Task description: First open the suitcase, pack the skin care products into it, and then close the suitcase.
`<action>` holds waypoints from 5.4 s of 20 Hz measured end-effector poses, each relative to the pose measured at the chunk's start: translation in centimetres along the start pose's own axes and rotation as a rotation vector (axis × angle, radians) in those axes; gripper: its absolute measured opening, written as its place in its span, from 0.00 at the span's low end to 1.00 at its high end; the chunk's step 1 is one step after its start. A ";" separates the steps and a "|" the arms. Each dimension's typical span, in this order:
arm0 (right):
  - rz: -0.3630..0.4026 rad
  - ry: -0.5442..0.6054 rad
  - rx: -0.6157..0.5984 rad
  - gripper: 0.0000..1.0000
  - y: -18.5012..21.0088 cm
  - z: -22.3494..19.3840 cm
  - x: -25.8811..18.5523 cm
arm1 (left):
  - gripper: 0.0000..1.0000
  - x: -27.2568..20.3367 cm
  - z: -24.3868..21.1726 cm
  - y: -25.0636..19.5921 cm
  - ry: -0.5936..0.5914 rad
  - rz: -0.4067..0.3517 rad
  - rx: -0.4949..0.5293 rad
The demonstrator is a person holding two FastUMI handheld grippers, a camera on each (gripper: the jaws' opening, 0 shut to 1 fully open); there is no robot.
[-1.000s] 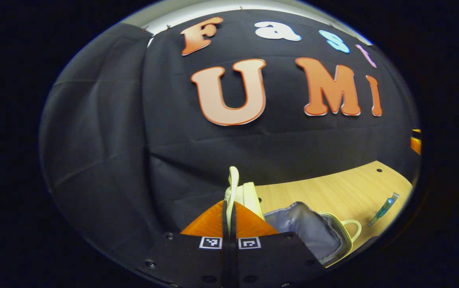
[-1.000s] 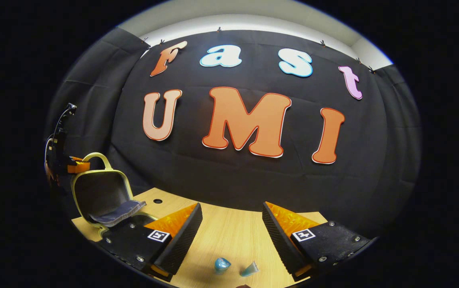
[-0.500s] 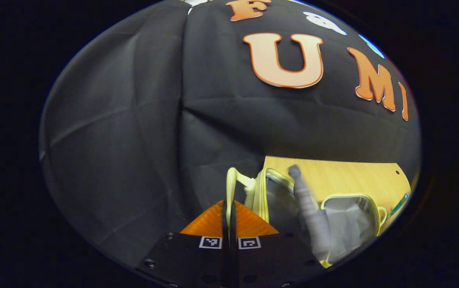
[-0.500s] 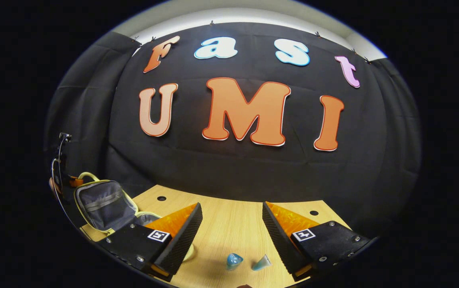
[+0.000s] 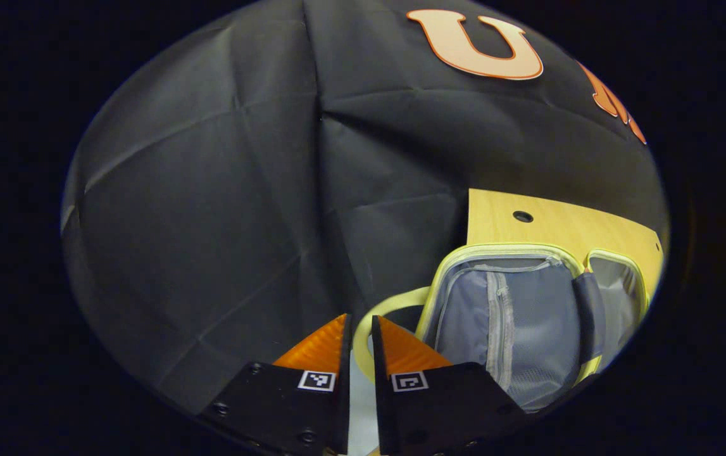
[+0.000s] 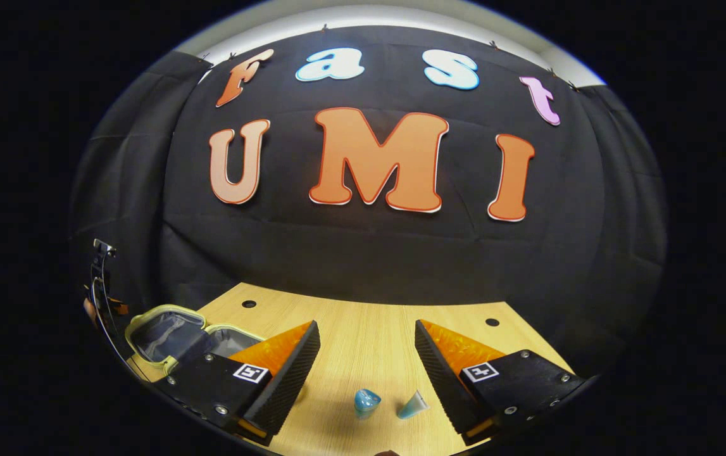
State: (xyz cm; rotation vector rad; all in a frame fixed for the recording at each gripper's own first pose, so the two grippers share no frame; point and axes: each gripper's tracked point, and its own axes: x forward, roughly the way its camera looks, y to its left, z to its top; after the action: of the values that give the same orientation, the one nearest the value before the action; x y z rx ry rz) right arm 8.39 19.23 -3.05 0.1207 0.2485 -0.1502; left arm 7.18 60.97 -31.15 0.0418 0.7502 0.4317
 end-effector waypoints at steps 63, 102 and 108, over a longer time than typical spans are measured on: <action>0.431 0.368 -0.004 0.40 -5.9 -24.8 6.8 | 0.43 -28.1 -1.6 -59.1 -0.259 -0.672 0.114; 0.563 0.402 0.113 0.39 19.8 -14.5 3.8 | 0.43 -11.7 -7.3 -33.0 0.336 -0.539 0.241; 0.619 0.462 0.103 0.39 20.3 -16.5 5.2 | 0.43 -9.9 -7.5 -34.2 0.403 -0.469 0.308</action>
State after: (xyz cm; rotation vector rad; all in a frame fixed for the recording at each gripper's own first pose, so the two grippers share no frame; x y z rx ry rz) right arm 12.78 40.69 -18.24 0.3296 0.6507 0.4882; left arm 8.28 25.09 -36.67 0.0661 1.1843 -0.1331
